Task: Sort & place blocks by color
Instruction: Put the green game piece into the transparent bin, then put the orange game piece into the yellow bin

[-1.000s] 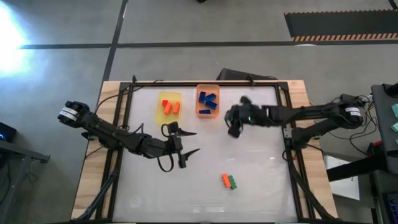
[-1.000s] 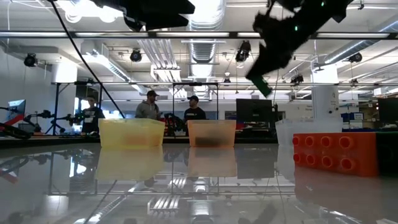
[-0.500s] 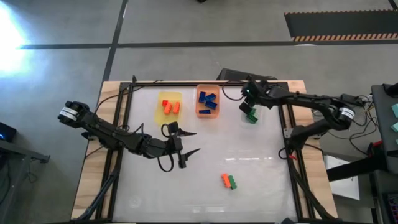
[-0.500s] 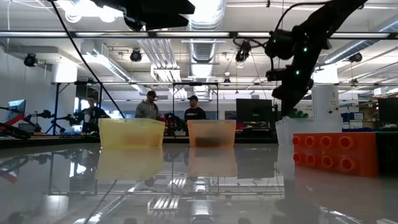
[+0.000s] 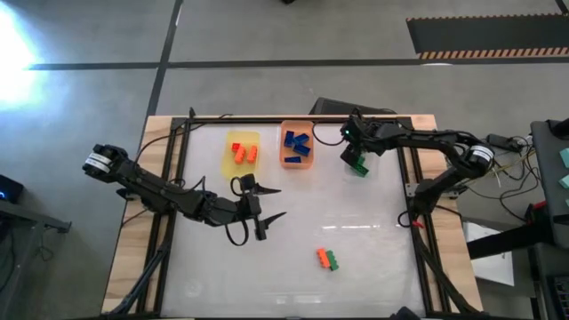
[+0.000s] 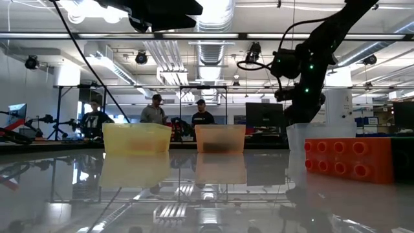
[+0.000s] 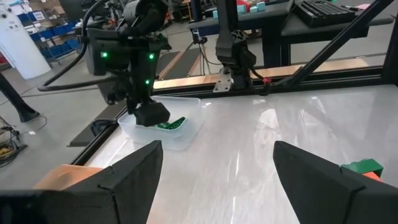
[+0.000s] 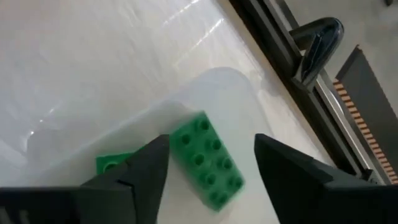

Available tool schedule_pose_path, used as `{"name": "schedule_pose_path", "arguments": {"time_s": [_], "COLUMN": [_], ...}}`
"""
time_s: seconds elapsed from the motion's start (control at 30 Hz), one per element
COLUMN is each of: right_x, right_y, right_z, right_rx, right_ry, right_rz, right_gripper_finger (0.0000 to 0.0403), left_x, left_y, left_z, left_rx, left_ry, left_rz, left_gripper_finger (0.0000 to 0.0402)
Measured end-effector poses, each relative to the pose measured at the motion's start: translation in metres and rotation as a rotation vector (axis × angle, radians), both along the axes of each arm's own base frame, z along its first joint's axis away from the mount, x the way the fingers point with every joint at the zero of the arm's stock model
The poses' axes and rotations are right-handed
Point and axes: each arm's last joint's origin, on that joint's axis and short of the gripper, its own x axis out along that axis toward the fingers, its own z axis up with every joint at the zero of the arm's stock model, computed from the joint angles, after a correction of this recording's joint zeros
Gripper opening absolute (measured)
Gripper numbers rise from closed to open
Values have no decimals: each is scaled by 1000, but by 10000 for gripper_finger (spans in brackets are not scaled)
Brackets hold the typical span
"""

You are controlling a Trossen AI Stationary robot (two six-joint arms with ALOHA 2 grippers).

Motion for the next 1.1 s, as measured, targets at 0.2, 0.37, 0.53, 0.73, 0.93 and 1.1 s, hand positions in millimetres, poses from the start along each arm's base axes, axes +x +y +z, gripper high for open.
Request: {"name": "schedule_pose_path", "arguments": {"time_s": [0.2, 0.37, 0.53, 0.73, 0.93, 1.1], "right_x": [0, 1, 6, 17, 30, 39], "right_y": [5, 22, 50, 98, 149, 186], "right_z": [10, 31, 55, 77, 87, 85], "right_rx": [-18, 7, 145, 307, 442, 566], "right_ry": [-47, -194, -441, -642, -767, -813], "right_rz": [-10, 5, 65, 177, 251, 273], "right_gripper_finger": [244, 232, 222, 219, 219, 219], "left_x": [1, 1, 1, 1, 1, 1], "left_y": [0, 0, 0, 0, 0, 0], "left_z": [-1, -1, -1, -2, -2, -2], "left_rx": [1, 1, 0, 0, 0, 1], "left_ry": [4, 5, 5, 5, 4, 4], "left_rz": [0, 0, 0, 0, 0, 0], "left_gripper_finger": [288, 288, 288, 288, 288, 288]}}
